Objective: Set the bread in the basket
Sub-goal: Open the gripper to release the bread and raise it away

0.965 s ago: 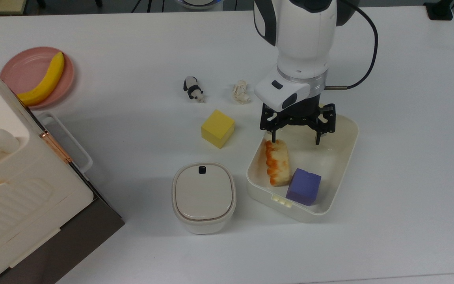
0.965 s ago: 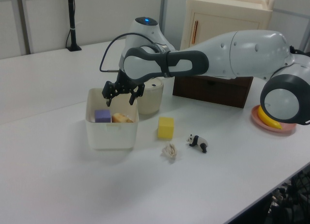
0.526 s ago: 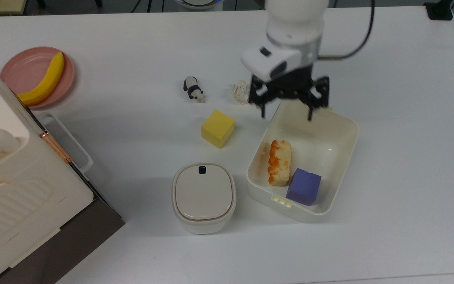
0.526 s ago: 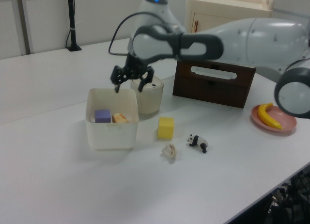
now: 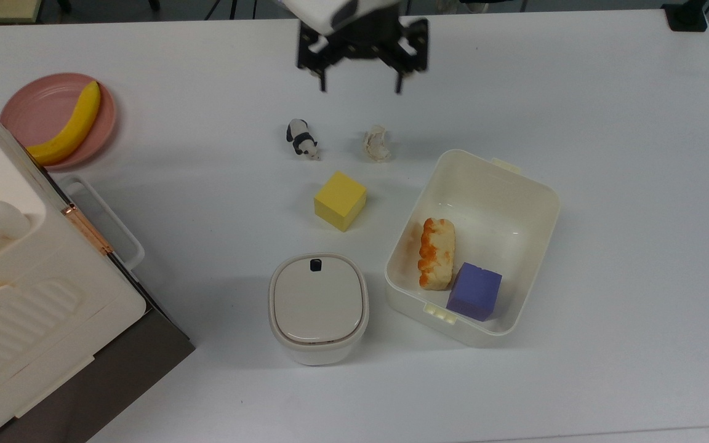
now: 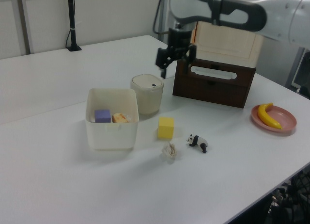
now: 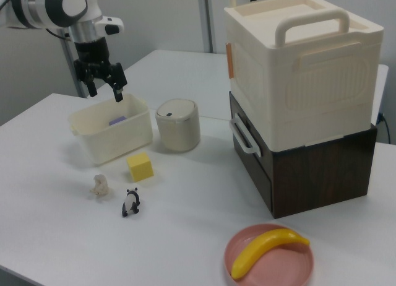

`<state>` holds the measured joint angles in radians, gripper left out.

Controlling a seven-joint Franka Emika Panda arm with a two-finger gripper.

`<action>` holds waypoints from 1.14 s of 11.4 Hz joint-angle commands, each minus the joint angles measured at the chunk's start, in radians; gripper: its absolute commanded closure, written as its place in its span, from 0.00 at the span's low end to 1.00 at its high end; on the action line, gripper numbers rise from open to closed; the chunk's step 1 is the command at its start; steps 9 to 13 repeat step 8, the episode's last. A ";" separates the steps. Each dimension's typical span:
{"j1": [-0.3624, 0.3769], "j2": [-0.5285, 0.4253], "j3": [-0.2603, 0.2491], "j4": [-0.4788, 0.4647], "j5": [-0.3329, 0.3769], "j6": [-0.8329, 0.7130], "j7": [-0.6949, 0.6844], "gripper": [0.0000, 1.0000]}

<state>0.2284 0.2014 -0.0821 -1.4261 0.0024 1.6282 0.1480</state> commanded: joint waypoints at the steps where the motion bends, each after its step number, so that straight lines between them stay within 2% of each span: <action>1: -0.064 -0.076 0.007 -0.077 -0.019 -0.051 -0.180 0.00; 5: -0.064 -0.102 -0.019 -0.119 -0.047 -0.050 -0.229 0.00; 13: -0.066 -0.099 -0.019 -0.119 -0.047 -0.048 -0.228 0.00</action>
